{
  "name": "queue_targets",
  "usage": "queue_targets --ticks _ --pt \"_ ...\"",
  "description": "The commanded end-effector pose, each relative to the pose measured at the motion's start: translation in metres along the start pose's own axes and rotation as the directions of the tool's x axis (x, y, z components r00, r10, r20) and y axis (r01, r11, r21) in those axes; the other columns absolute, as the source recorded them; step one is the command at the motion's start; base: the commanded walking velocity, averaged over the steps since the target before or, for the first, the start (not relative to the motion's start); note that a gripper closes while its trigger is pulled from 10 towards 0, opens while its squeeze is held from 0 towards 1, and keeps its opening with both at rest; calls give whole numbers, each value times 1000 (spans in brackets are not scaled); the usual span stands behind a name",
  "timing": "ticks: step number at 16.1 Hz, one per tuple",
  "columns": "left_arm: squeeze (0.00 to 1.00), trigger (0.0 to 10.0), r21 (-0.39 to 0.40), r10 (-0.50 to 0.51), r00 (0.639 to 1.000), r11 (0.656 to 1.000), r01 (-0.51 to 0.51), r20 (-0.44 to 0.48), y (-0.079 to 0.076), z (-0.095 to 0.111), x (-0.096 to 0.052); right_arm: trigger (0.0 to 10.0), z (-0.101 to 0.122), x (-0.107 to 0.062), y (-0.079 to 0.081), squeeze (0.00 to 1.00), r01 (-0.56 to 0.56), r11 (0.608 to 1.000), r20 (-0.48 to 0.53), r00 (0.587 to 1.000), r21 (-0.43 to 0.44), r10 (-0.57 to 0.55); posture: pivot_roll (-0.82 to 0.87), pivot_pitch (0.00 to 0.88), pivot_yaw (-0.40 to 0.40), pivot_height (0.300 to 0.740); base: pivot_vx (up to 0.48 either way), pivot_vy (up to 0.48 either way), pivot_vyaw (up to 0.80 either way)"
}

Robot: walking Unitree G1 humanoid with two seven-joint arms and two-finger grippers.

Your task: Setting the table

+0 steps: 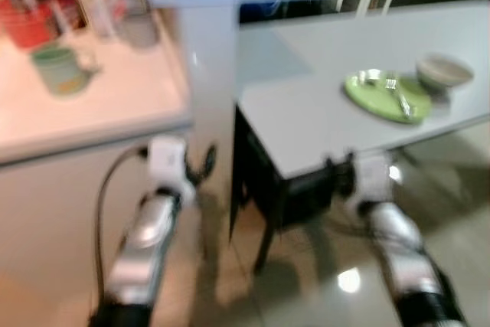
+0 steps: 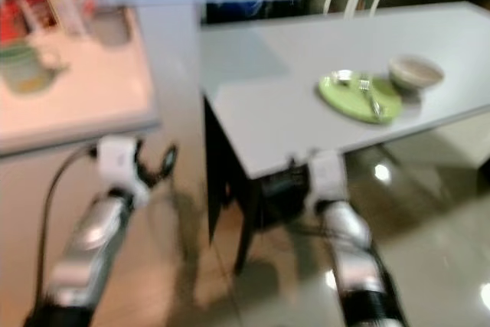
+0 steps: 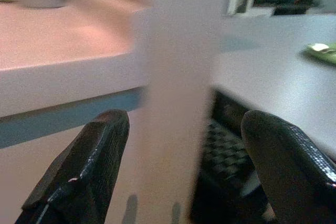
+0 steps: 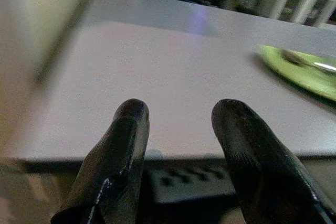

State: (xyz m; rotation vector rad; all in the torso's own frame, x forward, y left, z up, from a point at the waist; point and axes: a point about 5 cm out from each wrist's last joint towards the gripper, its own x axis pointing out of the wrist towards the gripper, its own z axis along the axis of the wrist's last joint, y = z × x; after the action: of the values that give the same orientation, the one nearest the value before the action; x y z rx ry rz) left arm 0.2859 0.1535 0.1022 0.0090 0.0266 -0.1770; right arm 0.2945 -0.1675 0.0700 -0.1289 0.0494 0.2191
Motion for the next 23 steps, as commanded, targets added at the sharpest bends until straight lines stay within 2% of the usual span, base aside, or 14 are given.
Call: queue_targets --ticks 1,4,9,19,23 --pt "0 10000 -2 -10 1000 1000 10 7 -5 3 3 10000 1 -2 -10 0 16 1000 0 1000 -19 -16 32 0 -37 740 0 480 0" --pt "0 10000 39 -6 1000 999 7 -14 -5 2 5 10000 0 -3 -9 0 15 1000 0 1000 -18 -15 30 0 -35 740 0 477 0" --pt "0 10000 67 -18 1000 998 17 18 -8 6 5 10000 0 -3 -8 0 12 1000 5 1000 -24 -12 31 0 -33 740 216 370 0" --pt "0 10000 104 -2 999 995 -2 38 -8 10 8 10000 1 -4 -5 0 5 999 18 1000 -37 -4 28 0 -32 740 0 0 0" --pt "0 10000 120 6 993 993 -20 118 -7 29 13 10000 11 -2 -7 0 23 998 76 997 -63 -19 30 0 -29 740 0 0 0"
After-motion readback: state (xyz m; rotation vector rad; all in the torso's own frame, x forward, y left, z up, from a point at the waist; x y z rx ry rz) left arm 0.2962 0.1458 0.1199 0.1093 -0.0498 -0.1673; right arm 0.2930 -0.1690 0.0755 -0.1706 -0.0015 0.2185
